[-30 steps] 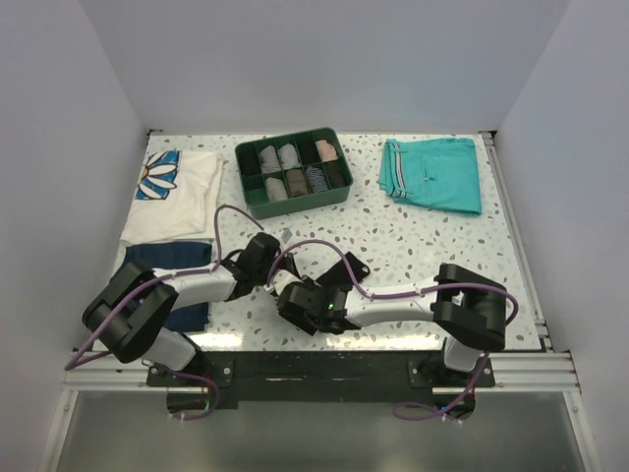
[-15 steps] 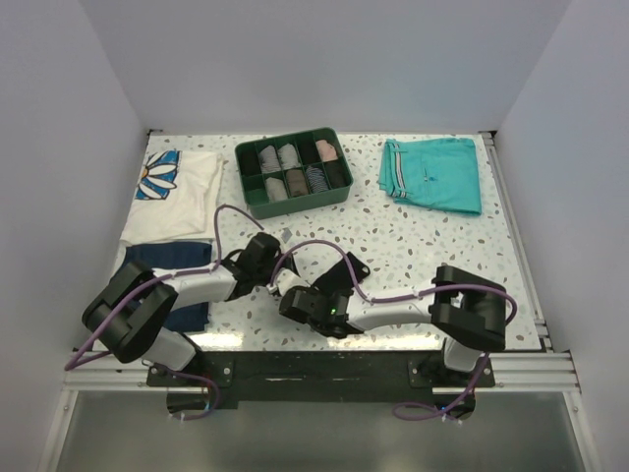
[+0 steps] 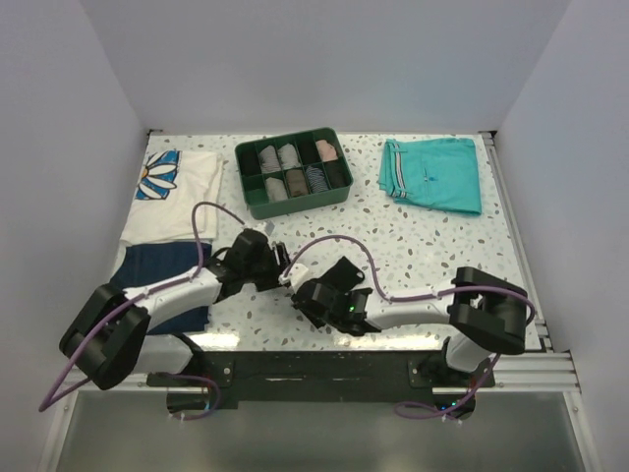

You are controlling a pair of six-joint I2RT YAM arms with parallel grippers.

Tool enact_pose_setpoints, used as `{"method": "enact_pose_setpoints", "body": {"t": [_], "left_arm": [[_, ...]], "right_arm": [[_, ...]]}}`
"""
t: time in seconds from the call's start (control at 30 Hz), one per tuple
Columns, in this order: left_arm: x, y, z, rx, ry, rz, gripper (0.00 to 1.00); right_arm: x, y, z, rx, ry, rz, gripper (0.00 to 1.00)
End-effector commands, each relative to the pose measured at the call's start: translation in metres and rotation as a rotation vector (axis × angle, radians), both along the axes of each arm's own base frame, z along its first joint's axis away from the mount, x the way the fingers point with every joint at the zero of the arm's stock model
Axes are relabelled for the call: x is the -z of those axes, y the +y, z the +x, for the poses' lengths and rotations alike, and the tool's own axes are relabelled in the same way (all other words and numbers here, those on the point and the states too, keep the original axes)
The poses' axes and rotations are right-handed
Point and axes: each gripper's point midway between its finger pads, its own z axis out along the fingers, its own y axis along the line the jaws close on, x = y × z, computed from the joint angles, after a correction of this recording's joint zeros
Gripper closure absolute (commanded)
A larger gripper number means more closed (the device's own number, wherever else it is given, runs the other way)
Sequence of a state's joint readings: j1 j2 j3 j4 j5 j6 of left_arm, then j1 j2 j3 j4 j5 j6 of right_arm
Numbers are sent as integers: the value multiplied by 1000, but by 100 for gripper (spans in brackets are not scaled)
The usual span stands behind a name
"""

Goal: Roll the underwear
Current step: Roll the underwear to the center of the board.

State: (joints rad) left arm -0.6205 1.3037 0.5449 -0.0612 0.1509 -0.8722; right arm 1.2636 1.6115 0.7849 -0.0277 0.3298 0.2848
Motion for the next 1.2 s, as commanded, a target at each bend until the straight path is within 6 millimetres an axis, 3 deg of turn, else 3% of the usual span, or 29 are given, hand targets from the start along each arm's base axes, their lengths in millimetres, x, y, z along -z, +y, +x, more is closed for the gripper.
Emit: {"method": "enact_pose_setpoints", "body": {"t": [0.0,0.23,0.43,0.5,0.77,0.87,1.17], "left_arm": [[-13,28,14,-116,-56,33,37],[-11,35,7,-105,-78,16,36],[-9,27,-1,-21,-108,-26,36],[-17,19,2,8,-151,-65,36],[-35,1,-2,112,-217,-164,35],[-38,-5,-5,147,-221,-191,35],[-20,-17,-22,186,-111,-193,32]], "right_arm": [[8,5,-30,-44,227,151,94],[-5,-9,-20,6,394,374,94],[-16,-10,-8,11,539,501,94],[-20,-10,-8,14,598,549,94],[-11,-12,2,54,789,701,97],[-3,-21,5,139,847,747,97],[-1,-28,14,229,880,867,99]]}}
